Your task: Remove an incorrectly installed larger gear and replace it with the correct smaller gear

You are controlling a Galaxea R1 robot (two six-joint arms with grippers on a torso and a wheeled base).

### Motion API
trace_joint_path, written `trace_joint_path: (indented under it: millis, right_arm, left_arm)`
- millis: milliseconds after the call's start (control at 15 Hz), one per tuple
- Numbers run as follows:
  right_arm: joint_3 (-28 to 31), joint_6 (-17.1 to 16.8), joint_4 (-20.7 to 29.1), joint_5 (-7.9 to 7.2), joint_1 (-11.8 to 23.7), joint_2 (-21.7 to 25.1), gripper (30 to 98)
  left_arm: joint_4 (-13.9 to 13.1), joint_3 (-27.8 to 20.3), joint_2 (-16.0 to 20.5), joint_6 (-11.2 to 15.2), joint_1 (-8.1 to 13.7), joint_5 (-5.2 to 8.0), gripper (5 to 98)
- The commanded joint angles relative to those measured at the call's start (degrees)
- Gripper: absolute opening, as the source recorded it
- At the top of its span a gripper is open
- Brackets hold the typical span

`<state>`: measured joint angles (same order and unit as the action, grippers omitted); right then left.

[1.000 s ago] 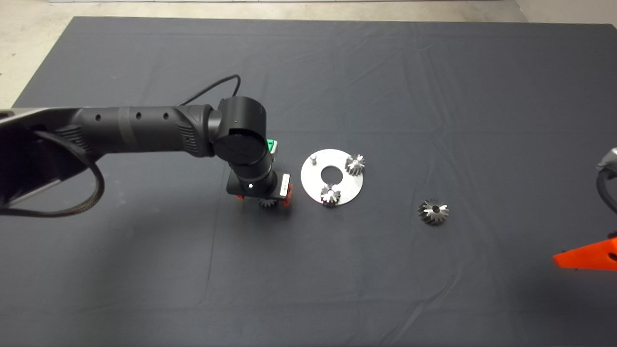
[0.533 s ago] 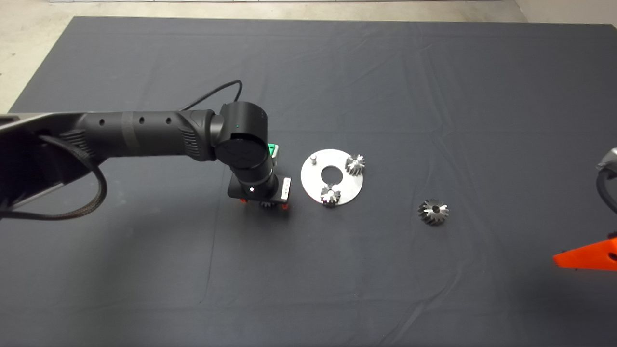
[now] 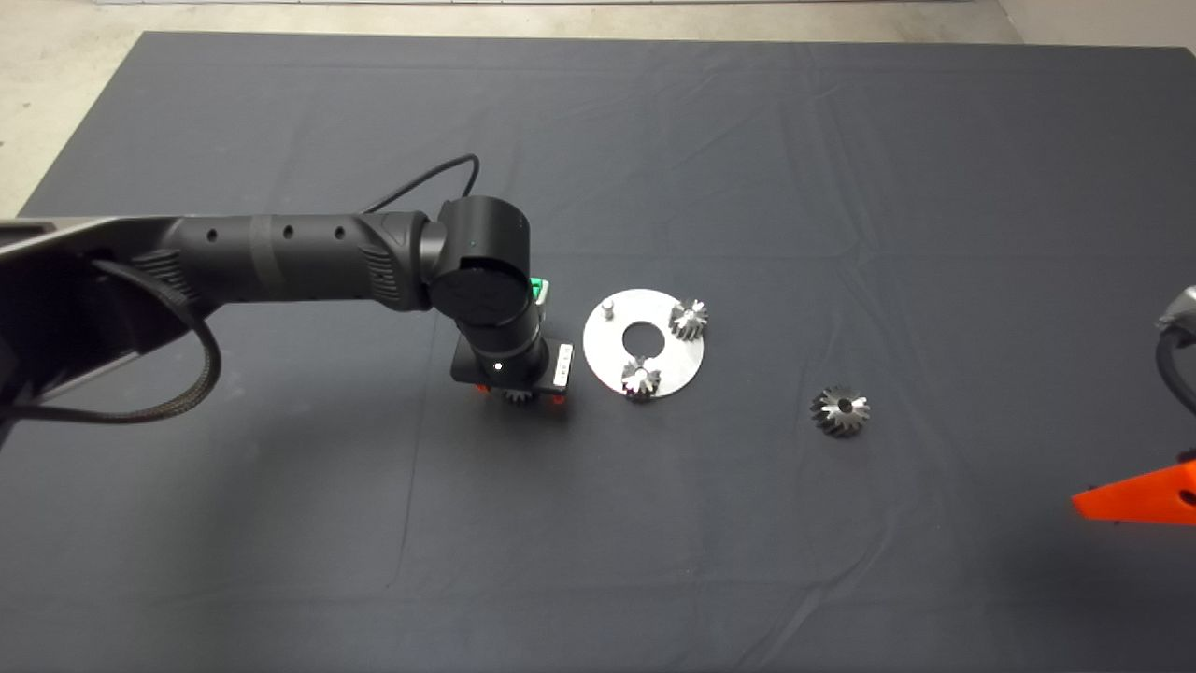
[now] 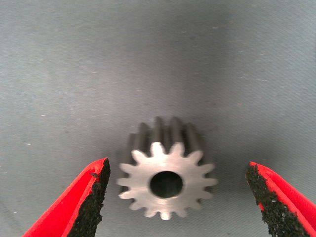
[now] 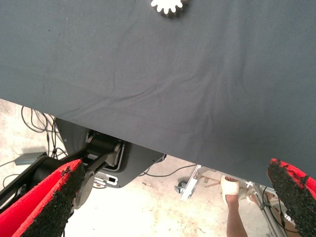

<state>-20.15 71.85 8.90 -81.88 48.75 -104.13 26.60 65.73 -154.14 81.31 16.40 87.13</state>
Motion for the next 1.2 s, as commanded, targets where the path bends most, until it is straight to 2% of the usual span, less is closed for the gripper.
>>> trace_joint_path:
  millis: [0, 400, 933, 1000, 1133]
  right_arm:
    - [0.22, 0.04, 1.74, 0.23, 1.09, -0.07, 97.7]
    - [0.22, 0.13, 1.74, 0.23, 1.09, -0.07, 97.7]
    - [0.22, 0.15, 1.82, 0.23, 1.09, 0.02, 97.7]
    - [0.22, 0.22, 1.82, 0.32, 1.09, 0.02, 97.7]
    - [0.22, 0.22, 1.82, 0.23, 1.09, 0.09, 97.7]
  left_arm:
    - [0.56, 1.21, -1.04, -0.44, 1.08, 0.24, 69.7]
    - [0.47, 1.93, -1.21, -1.77, 1.08, 0.24, 60.4]
    - [0.38, 2.63, -1.22, -2.12, 1.06, 0.59, 49.9]
    - [0.29, 2.63, -1.17, -2.56, 1.1, 0.59, 45.7]
    - [0.29, 2.63, -1.13, -2.56, 1.1, 0.67, 45.2]
